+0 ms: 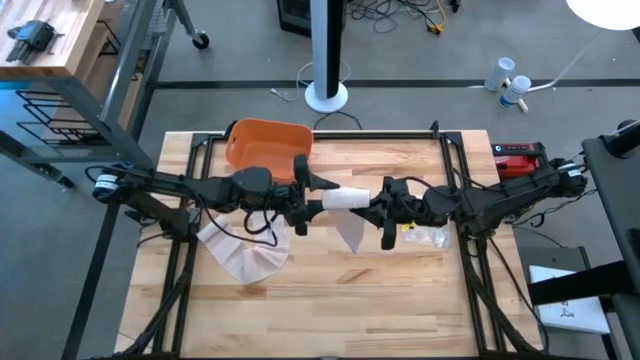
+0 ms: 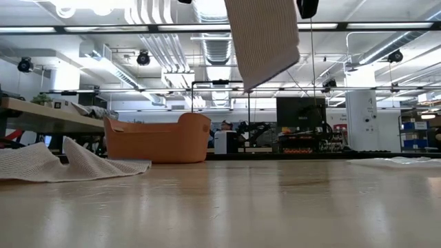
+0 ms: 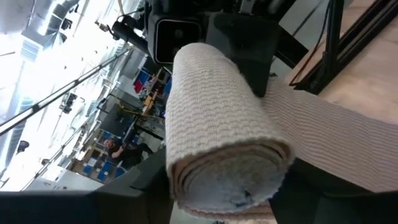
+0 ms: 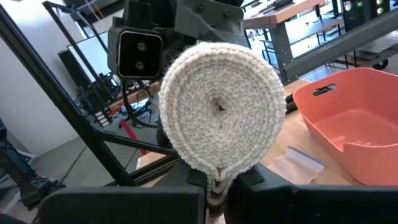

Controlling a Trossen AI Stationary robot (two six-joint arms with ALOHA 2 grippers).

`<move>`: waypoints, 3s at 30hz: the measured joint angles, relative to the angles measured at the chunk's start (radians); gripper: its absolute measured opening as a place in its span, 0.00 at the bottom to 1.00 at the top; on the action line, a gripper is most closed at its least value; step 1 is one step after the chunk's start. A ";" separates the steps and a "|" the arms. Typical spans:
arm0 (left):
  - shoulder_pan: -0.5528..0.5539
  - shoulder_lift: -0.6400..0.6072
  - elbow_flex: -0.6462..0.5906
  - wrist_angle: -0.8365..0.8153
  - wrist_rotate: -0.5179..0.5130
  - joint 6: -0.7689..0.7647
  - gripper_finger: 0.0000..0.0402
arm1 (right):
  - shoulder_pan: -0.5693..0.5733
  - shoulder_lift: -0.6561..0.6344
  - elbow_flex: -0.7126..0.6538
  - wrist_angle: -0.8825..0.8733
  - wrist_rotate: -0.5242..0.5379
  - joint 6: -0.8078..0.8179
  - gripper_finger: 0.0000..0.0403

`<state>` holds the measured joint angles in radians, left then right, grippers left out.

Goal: Roll bandage
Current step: Roll the right white bandage

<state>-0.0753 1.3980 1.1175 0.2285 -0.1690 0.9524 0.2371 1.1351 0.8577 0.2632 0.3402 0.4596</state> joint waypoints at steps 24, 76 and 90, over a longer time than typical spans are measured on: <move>-0.010 0.001 0.000 0.018 -0.001 0.244 0.74 | -0.002 0.000 0.000 -0.004 0.027 0.125 0.03; -0.011 -0.087 0.000 -0.071 0.261 -0.733 0.27 | -0.015 0.074 0.000 -0.011 0.132 -0.670 0.57; -0.010 -0.181 0.000 -0.164 0.385 -0.825 0.28 | -0.015 0.105 0.000 -0.030 0.101 -0.713 0.03</move>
<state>-0.0849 1.2165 1.1175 0.0645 0.2159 0.1273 0.2218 1.2400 0.8574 0.2335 0.4413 -0.2533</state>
